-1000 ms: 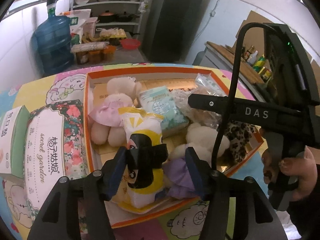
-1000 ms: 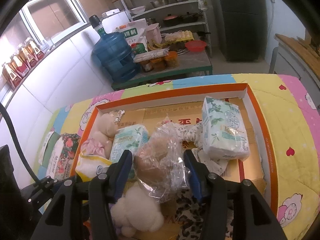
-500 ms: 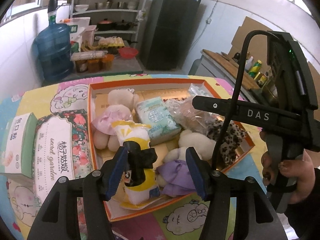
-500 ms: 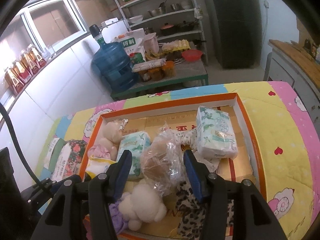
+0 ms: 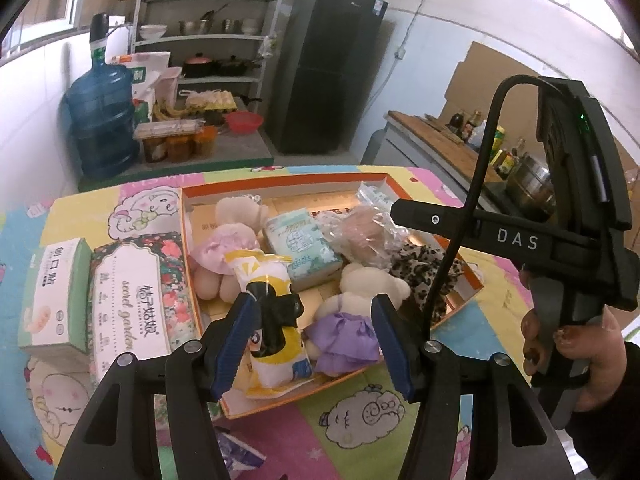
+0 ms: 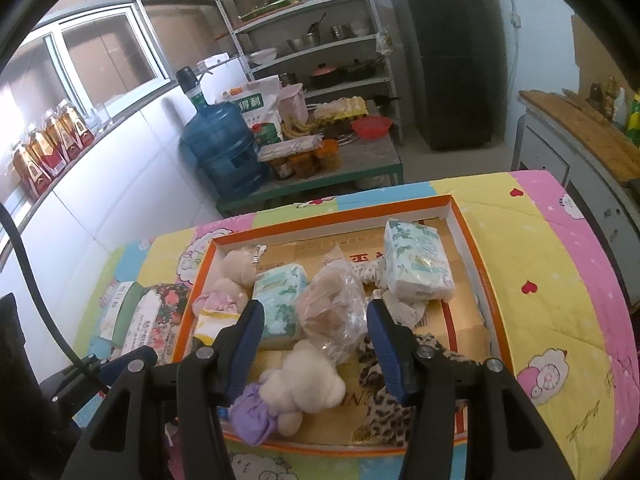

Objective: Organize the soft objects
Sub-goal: 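Lift both tools from the box and move toward the bagged green ball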

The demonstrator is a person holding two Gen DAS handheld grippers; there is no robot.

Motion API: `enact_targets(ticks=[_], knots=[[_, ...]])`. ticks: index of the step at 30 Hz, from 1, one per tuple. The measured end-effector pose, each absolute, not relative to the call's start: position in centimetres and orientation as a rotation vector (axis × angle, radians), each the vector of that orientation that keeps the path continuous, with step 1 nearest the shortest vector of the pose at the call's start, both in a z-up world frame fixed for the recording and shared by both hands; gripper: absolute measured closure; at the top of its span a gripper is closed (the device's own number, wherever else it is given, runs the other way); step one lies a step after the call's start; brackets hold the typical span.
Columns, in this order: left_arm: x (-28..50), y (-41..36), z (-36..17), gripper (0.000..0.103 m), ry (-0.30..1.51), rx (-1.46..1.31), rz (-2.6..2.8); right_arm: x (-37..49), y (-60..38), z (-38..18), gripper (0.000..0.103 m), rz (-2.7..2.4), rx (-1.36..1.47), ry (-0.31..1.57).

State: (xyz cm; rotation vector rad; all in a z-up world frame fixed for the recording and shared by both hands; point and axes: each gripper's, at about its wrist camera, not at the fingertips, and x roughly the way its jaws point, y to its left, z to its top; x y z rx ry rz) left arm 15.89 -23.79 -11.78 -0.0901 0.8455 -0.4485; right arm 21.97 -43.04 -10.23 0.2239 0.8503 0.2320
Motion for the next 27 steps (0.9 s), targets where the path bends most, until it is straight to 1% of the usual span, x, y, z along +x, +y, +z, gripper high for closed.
enact_targets(ticks=[27], knots=[[9.9, -16.4, -8.5, 0.041, 0.754, -0.079, -0.514, 13.7, -37.0, -5.9, 0.050, 0.149, 0.181, 0.767]])
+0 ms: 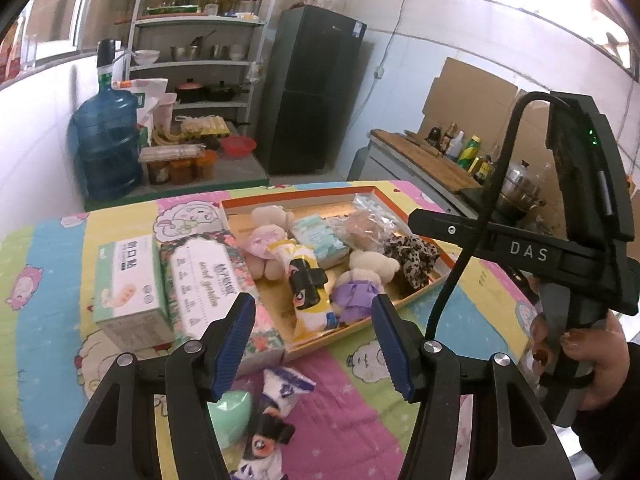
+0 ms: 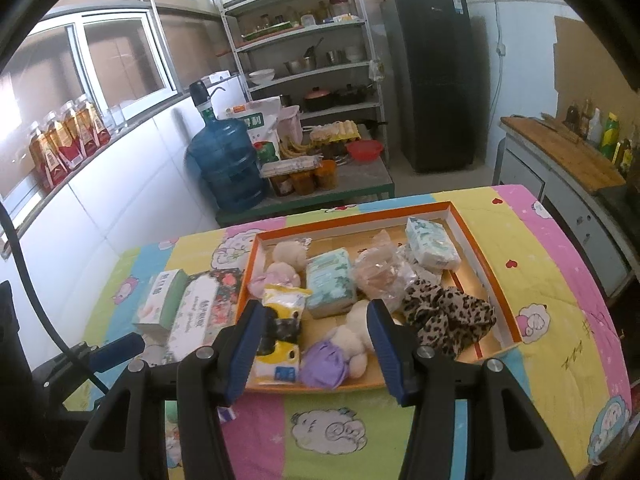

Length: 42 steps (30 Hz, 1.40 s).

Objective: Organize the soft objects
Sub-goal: 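Lift both tools from the box and move toward the bagged green ball, then close the left tool on the bagged green ball while the right tool closes on the white purple-label packet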

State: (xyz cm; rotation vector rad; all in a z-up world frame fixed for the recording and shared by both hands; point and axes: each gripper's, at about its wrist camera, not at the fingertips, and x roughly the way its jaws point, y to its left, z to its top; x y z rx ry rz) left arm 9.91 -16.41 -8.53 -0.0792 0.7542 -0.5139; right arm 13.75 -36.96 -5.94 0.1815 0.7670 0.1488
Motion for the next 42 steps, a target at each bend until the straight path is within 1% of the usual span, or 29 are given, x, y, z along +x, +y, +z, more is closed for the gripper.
enact_targets(ticks=[21, 34, 42], knots=[[6.0, -9.3, -8.4, 0.041, 0.726, -0.084, -0.505, 7.2, -32.2, -3.8, 0.049, 0.091, 0.176, 0.720], [4.1, -5.0, -9.3, 0.041, 0.727, -0.082, -0.469, 4.4, -28.9, -4.6, 0.049, 0.080, 0.184, 0.720], [3.3, -4.1, -9.8, 0.041, 0.712, -0.048, -0.450, 3.5, -27.0, -6.0, 0.050, 0.074, 0.215, 0.735]])
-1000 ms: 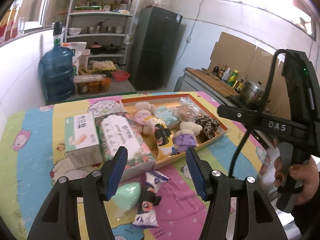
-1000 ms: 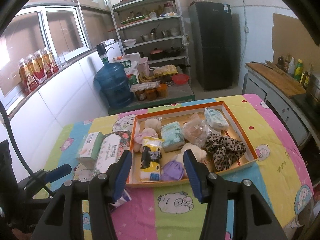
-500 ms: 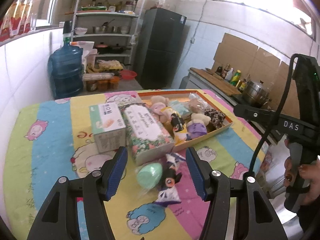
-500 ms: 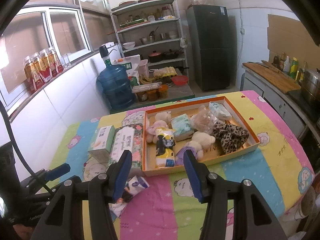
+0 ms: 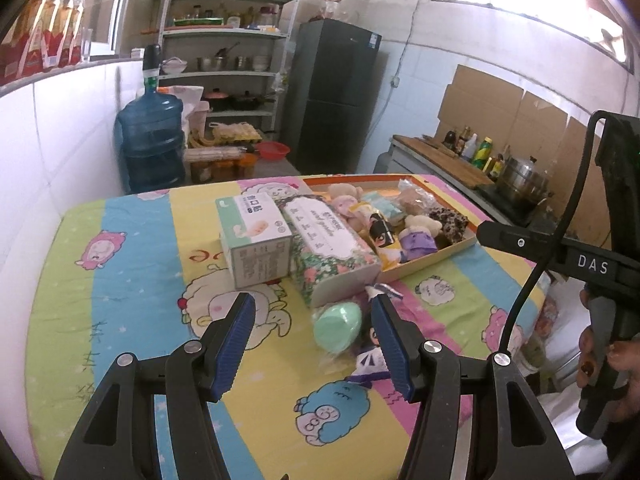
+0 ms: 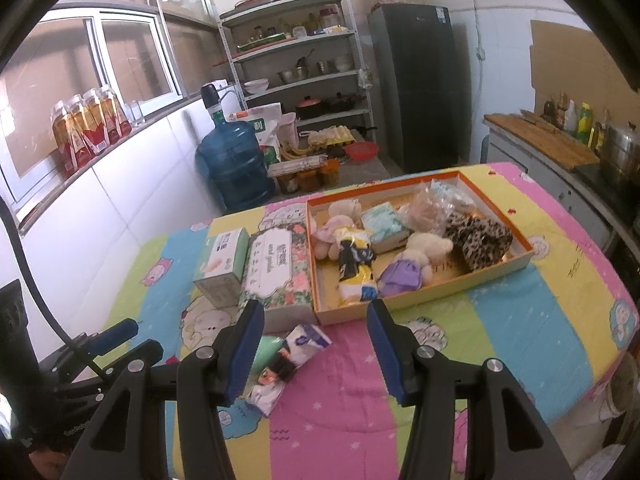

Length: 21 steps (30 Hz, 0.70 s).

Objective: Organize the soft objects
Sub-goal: 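Close the left tool on the bagged green ball while the right tool closes on the white purple-label packet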

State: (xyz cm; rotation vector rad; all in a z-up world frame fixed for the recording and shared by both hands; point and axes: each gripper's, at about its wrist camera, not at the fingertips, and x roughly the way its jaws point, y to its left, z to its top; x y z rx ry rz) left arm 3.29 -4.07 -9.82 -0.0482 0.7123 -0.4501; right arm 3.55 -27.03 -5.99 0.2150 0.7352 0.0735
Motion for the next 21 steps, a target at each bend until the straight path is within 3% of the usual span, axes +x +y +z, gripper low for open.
enact_targets(ticks=[21], knots=[[3.1, -1.4, -12.7, 0.041, 0.765, -0.059, -0.395, 6.2, -23.3, -14.5, 0.050, 0.094, 0.347, 0.935]])
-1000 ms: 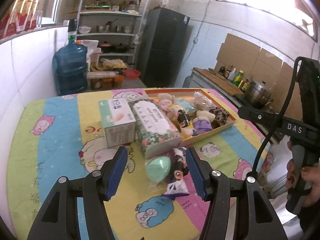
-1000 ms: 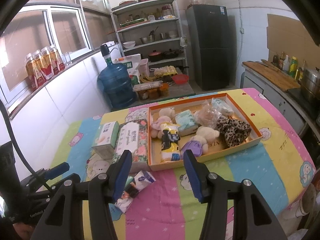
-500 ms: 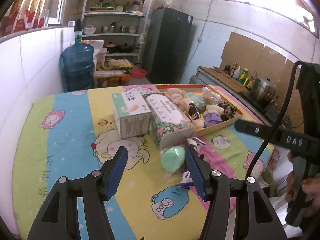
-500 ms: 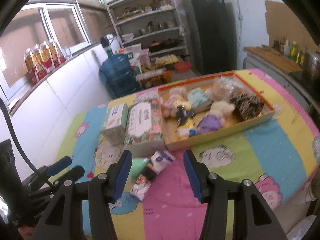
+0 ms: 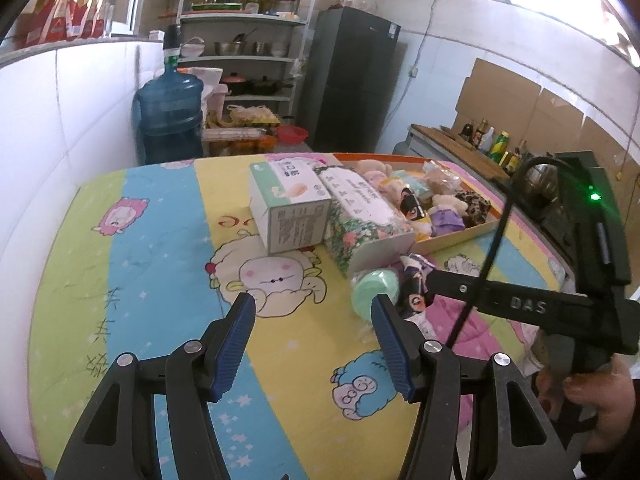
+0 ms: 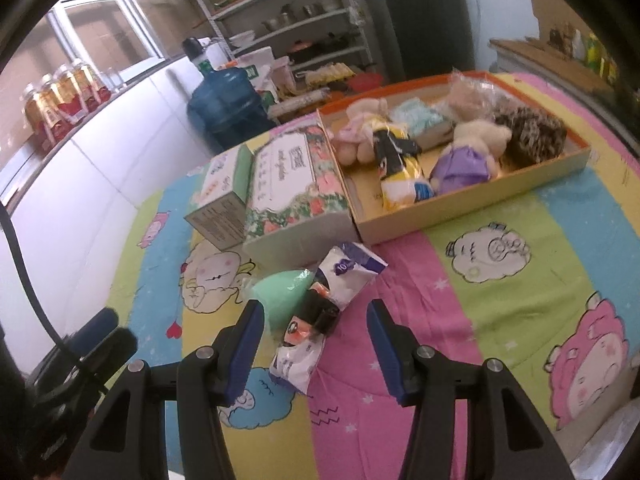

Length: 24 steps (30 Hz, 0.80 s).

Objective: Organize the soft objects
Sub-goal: 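Close the left tool on the bagged green ball while the right tool closes on the white purple-label packet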

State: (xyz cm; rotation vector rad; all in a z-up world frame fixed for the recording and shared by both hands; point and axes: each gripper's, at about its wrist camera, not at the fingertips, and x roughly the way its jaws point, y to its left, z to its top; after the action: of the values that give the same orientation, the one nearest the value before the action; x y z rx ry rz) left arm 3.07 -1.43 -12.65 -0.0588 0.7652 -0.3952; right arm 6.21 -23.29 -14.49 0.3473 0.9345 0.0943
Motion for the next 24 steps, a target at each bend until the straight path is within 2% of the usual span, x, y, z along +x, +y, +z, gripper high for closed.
enact_targets(ticks=[9, 12, 18, 19, 24], knots=[[3.1, -0.1, -13.6, 0.041, 0.790, -0.060, -0.374, 7.7, -22.7, -16.7, 0.050, 0.047, 0.391, 0.991], [3.2, 0.4, -13.7, 0.041, 0.794, -0.062, -0.366, 8.1, -22.5, -17.4, 0.060, 0.023, 0.388, 1.013], [3.4, 1.3, -14.2, 0.041, 0.810, -0.078, -0.344, 8.7, -22.2, -18.1, 0.061, 0.028, 0.408, 1.034], [3.5, 1.4, -14.3, 0.041, 0.813, -0.079, -0.342, 8.8, -22.1, -18.2, 0.064, 0.035, 0.409, 1.037], [4.0, 0.9, -14.4, 0.041, 0.817, -0.081, -0.373, 8.4, -22.4, -18.1, 0.067, 0.063, 0.423, 1.049]])
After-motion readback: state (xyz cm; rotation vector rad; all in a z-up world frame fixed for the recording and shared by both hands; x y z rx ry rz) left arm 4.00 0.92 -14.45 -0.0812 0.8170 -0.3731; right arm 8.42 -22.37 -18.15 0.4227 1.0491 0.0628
